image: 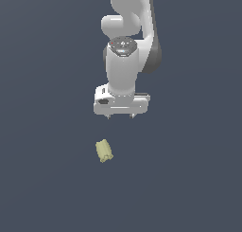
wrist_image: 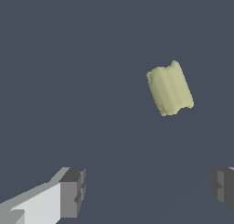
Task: Pick up the object and move it to a goal position.
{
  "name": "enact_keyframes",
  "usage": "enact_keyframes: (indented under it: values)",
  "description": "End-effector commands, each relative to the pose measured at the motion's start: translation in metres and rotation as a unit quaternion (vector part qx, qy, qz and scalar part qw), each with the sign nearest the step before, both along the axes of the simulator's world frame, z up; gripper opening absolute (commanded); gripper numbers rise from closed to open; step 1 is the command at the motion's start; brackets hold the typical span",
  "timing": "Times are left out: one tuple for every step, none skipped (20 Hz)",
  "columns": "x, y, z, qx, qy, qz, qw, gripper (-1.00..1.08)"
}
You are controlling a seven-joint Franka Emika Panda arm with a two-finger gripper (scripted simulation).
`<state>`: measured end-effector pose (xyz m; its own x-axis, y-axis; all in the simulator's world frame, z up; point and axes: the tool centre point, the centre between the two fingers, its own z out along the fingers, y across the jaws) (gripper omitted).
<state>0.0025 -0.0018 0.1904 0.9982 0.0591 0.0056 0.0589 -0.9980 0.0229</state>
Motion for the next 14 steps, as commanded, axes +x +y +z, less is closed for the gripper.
enact_keyframes:
  values:
    - [0.001, -0.002, -0.001, 0.0, 0.0, 0.001, 1.0, 1.0]
    - [0.002, -0.002, -0.002, 0.0, 0.0, 0.003, 1.0, 1.0]
    - [0.003, -0.003, -0.003, 0.0, 0.001, 0.005, 1.0, 1.0]
    - [0.005, -0.004, -0.004, 0.0, 0.001, 0.008, 1.0, 1.0]
    - [0.007, -0.005, -0.005, 0.0, 0.001, 0.012, 0.9999, 1.0]
    - [0.009, -0.006, -0.007, 0.0, 0.001, 0.015, 0.9999, 1.0]
    - [0.011, -0.008, -0.009, 0.0, 0.001, 0.019, 0.9998, 1.0]
    - [0.014, -0.01, -0.011, 0.0, 0.001, 0.024, 0.9997, 1.0]
    - [0.017, -0.012, -0.013, 0.0, 0.002, 0.029, 0.9996, 1.0]
    - [0.02, -0.014, -0.016, 0.0, 0.002, 0.035, 0.9994, 1.0]
    - [0.023, -0.016, -0.019, 0.0, 0.002, 0.041, 0.9991, 1.0]
    - [0.027, -0.019, -0.022, 0.001, 0.003, 0.048, 0.9988, 1.0]
    - [0.031, -0.022, -0.026, 0.001, 0.003, 0.055, 0.9985, 1.0]
    - [0.035, -0.025, -0.03, 0.001, 0.003, 0.063, 0.998, 1.0]
